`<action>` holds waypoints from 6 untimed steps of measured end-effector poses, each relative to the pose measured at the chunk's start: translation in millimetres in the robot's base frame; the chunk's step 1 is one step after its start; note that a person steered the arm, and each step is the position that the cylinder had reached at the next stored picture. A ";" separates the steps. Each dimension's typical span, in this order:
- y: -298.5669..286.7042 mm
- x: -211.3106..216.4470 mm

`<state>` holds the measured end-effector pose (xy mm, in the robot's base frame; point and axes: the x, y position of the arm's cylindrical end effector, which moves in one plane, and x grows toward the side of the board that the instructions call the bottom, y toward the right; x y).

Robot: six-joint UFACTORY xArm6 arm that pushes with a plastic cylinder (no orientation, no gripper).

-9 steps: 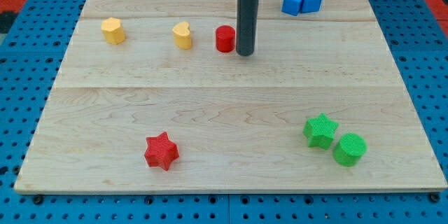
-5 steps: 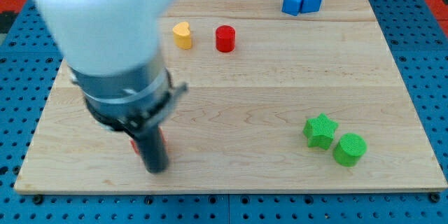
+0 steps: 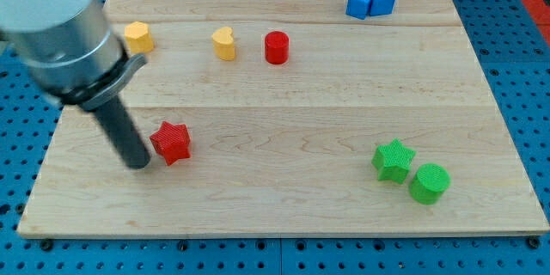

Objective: Move the red star closer to the red circle

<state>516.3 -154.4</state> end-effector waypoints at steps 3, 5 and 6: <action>165.3 -89.4; 249.0 -151.7; 271.7 -131.3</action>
<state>385.1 117.2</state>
